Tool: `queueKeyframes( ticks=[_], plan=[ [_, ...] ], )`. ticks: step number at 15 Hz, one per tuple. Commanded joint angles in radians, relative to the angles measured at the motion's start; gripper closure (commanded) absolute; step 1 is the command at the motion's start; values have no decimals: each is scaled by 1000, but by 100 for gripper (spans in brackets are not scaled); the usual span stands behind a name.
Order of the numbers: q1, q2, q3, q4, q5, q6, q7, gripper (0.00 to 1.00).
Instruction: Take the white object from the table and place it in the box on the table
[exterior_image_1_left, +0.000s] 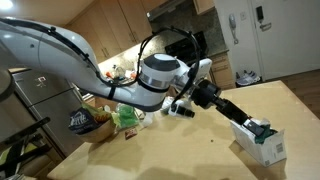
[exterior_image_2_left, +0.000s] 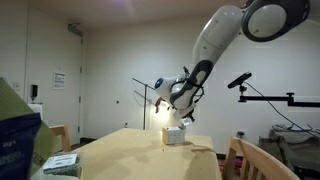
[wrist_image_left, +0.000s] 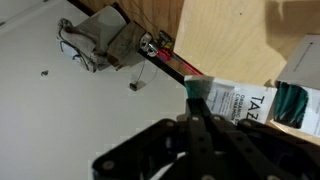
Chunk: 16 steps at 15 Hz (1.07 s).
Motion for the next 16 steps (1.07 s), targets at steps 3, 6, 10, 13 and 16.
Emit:
queueKeyframes(
  ticks=[3, 6, 10, 13, 16],
  plan=[
    [-83, -10, 106, 49, -35, -15, 38, 97],
    [-106, -8, 129, 64, -33, -14, 47, 97],
    [-118, -7, 146, 78, -34, -50, 23, 99],
    [-132, 2, 170, 102, -39, -158, 6, 99],
    [-142, 7, 187, 122, -52, -232, 19, 99]
  ],
)
